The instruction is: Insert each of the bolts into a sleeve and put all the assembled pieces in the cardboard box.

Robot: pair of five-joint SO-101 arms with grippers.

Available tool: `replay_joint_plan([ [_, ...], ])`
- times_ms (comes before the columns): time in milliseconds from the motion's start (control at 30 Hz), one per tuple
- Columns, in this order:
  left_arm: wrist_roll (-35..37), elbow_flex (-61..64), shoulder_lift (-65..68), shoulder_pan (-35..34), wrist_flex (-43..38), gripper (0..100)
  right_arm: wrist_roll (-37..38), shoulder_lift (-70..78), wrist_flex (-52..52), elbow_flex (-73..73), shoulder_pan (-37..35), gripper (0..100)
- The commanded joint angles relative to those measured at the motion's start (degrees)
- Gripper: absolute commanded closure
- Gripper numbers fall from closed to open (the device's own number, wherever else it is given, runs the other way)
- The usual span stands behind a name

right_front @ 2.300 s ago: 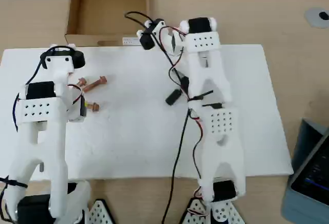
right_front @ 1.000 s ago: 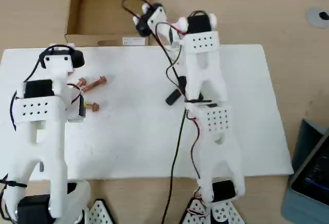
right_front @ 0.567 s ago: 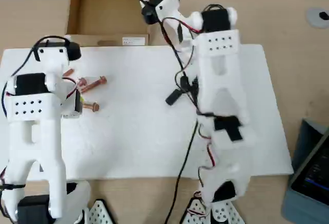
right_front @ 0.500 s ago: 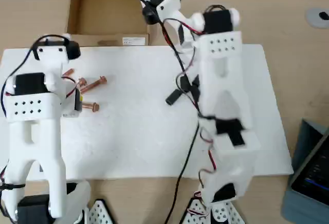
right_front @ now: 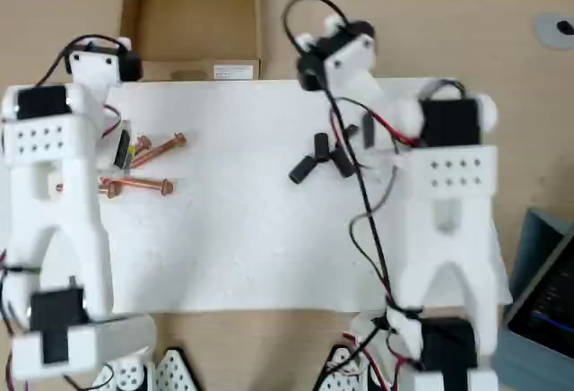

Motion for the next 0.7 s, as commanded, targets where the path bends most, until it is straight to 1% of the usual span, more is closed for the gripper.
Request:
replay_joint_plan([
  [0, -4.48, -8.62, 6.20, -0.53, 1.85, 93, -0.09, -7.16, -0.18, 5.67, 4.18, 98.8],
  [167, -11.69, -15.03, 14.73, -0.53, 3.87, 93, 0.00, -12.70, -3.52, 14.64, 8.13, 98.8],
  [300, -16.53, -16.97, 18.86, -0.53, 5.01, 93, 0.00, -15.78, -6.95, 21.85, 8.92, 98.8],
  [500, -21.45, -18.02, 22.81, -1.14, 4.92, 93, -0.18, -18.07, -8.97, 26.33, 8.92, 98.8],
  [667, -22.95, -23.74, 27.91, -1.14, 4.92, 92, -0.18, -17.98, -9.14, 26.51, 8.92, 98.8],
])
